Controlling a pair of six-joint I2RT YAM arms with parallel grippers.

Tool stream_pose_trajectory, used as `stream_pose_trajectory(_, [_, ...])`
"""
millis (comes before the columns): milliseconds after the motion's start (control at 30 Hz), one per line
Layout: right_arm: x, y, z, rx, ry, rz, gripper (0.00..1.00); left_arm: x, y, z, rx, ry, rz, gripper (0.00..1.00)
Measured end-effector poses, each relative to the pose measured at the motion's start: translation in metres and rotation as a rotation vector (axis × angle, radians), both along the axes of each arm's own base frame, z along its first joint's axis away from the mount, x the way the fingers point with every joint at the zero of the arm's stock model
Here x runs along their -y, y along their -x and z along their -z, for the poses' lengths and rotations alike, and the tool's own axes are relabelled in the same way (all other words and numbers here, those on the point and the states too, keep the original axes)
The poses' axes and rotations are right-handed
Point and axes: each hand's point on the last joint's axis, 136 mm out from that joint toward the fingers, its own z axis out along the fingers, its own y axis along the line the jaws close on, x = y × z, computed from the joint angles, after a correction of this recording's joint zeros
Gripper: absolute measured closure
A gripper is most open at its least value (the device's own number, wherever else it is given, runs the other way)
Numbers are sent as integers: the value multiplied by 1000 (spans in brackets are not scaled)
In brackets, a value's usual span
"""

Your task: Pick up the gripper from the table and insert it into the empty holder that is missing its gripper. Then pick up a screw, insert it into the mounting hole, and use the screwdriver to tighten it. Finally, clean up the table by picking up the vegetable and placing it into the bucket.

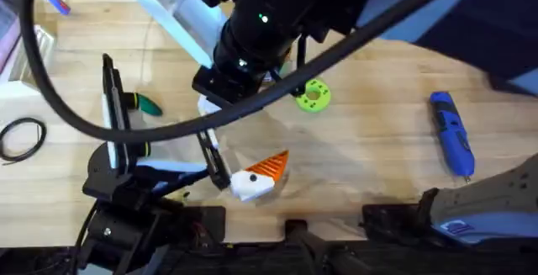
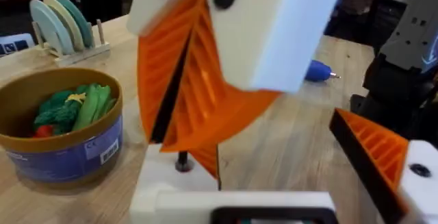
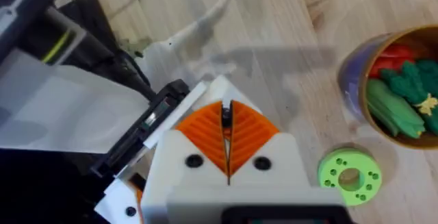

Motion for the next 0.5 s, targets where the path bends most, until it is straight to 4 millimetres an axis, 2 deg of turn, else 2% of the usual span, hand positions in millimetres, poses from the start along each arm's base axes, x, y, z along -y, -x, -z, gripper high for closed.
stream_pose_trajectory(500, [0, 0, 1, 13, 9, 1, 995, 0, 0, 0, 0, 0, 0, 15])
